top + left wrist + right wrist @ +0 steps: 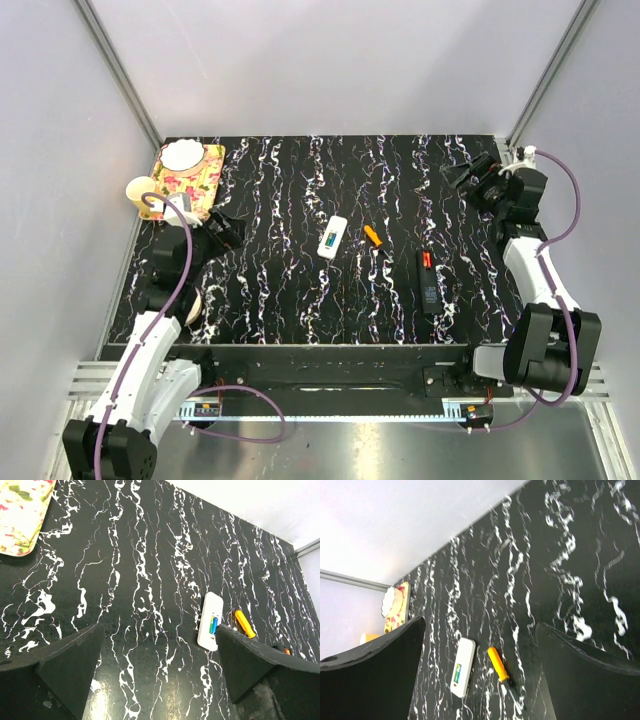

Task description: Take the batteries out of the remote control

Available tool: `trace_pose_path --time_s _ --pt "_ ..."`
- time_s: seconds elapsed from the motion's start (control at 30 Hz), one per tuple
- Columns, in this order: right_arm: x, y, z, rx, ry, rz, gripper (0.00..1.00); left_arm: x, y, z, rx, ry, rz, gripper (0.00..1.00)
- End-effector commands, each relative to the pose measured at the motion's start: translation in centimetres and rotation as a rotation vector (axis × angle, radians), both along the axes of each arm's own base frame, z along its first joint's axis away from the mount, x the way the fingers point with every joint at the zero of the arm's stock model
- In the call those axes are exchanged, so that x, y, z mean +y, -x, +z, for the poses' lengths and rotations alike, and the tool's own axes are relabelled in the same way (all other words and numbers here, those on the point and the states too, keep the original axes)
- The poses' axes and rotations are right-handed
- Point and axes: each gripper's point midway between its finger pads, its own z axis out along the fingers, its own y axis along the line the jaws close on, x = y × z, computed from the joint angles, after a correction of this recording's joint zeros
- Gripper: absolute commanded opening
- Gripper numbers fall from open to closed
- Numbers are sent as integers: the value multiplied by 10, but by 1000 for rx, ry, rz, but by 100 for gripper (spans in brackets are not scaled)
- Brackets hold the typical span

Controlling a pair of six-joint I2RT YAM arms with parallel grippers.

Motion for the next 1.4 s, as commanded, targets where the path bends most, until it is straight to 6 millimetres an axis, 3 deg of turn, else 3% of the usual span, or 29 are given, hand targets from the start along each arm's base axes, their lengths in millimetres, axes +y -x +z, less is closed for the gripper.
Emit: trace_pose_path --time_s 0.0,0.13,0.17,0.2,0.23,0.3,0.33,0.37,0.4,0.43,0.47,0.5,0.57,0.6,0.67,0.7,0.9,1.13,1.17,1.23,1.37 --pt "2 19 -23 107 -3 7 100 -8 2 9 1 -23 -67 99" --pt "0 36 -21 133 110 -5 99 -31 -3 -11 69 -20 -186 99" --pt "2 38 -21 133 146 -3 100 -29 -7 -16 87 -42 -159 99" --pt "0 39 -27 152 222 -18 100 -42 -6 -21 103 -56 -193 99" --pt "19 41 -29 154 266 35 100 -49 -10 -24 128 -70 -206 99" --pt "39 35 -39 193 370 97 100 -71 -8 -27 148 -87 -256 99" --pt "68 37 -41 193 400 181 100 -81 -11 -28 164 -92 -276 99" --pt "80 30 -35 183 423 213 100 -89 -10 -28 170 -84 -291 99" --pt "90 26 -56 232 467 256 99 -103 -6 -26 170 -82 -330 99" --pt "104 25 -62 242 491 293 98 -110 -5 -27 178 -77 -346 99" --pt "126 23 -60 227 508 350 92 -117 -5 -27 187 -68 -365 99" --pt "138 22 -80 258 542 405 87 -127 -2 -27 185 -67 -396 99" --pt "168 22 -87 244 583 481 83 -136 0 -29 197 -59 -421 99" --pt "167 20 -109 305 640 474 82 -141 3 -31 200 -60 -436 99" --pt "185 17 -115 303 673 516 82 -143 5 -38 217 -62 -448 99" --pt "184 18 -136 365 708 529 77 -144 6 -40 221 -60 -453 99" --pt "191 14 -172 449 796 543 69 -145 15 -53 241 -60 -474 99" --pt "190 9 -190 486 848 529 66 -145 18 -60 249 -59 -479 99" --pt "191 9 -197 502 851 536 59 -145 18 -61 248 -62 -481 99" --pt "189 8 -205 524 862 531 54 -145 18 -62 251 -63 -481 99" --pt "189 7 -217 553 879 536 53 -145 19 -67 269 -70 -486 99"
